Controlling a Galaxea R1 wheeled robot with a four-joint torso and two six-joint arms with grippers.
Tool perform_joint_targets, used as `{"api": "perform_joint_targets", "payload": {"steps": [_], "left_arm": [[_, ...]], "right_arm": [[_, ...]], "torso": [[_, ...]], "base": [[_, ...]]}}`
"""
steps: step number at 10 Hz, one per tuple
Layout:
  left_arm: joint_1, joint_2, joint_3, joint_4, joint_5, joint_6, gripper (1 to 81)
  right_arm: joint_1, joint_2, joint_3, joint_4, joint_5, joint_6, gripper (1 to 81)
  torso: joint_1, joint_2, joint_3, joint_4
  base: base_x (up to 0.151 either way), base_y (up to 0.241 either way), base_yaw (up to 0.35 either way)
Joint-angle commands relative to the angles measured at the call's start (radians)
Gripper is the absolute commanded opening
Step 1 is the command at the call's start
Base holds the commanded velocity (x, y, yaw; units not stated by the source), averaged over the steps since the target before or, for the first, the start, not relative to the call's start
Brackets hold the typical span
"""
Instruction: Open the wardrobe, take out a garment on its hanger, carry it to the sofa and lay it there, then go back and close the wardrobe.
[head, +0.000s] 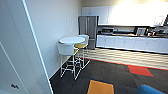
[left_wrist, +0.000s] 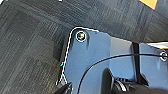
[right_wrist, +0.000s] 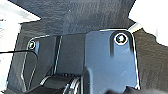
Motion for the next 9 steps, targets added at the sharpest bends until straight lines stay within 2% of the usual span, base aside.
{"api": "perform_joint_targets", "payload": {"steps": [1,9], "left_arm": [[-0.055,-0.019,-0.003,-0.001,0.038,0.003,81.1],[-0.045,0.008,-0.003,0.01,0.046,0.018,81.1]], "right_arm": [[0.055,-0.006,0.008,0.013,-0.044,0.004,81.1],[0.047,0.011,0.004,0.0,-0.043,0.001,81.1]], "torso": [[0.0,0.0,0.0,0.0],[0.0,0.0,0.0,0.0]], "base": [[0.0,0.0,0.278],[0.0,0.0,0.278]]}}
